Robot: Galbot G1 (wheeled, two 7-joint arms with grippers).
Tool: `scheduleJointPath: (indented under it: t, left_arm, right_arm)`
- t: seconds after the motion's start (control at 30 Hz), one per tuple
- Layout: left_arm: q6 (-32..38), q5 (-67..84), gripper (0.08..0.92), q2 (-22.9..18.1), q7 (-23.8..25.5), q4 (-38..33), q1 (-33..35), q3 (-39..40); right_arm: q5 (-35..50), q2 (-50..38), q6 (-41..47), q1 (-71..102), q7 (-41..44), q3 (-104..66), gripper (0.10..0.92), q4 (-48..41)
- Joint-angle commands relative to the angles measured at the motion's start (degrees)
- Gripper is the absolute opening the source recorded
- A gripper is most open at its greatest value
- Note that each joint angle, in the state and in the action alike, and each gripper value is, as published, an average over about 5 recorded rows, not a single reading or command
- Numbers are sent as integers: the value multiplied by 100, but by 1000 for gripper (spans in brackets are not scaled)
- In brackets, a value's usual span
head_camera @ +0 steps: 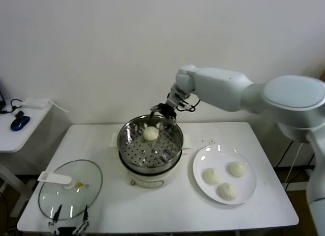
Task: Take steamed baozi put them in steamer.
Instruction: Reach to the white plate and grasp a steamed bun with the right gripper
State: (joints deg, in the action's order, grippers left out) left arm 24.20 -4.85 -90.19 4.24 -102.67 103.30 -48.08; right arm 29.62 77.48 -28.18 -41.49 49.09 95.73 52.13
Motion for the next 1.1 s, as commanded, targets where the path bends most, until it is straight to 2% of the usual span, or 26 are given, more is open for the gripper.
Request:
scheduleJointPath:
  t: [0.03,0.13,0.2,0.57,0.8,1.1]
  left_arm:
    - [-2,-15,823,4,5,19,-13,6]
    - [2,-23,823,0,5,36,-32,22]
    - [3,-31,823,-3,3,33,-28,38]
    - [-1,-35,823,-16,-2,36,21,13]
    - [11,-49,823,-53,-2,68,32,12]
    - [17,-94,823,-92,2,102,38,13]
  right_arm:
    - [2449,-1627,3513,-1603,-704,1275,823,2768]
    - [2688,-2042,4846,-1687,-943,1339,823,3354]
    - [2713,-2272,5205,-1632,-768,1352,823,3546]
    - [2136,-2719,5054,-1115,203,1482,823,3561]
    - [1960,-2709,5509,-651,-159,1366,823,3522]
    - [1117,-2630,5946,321,-578,1029,823,3361]
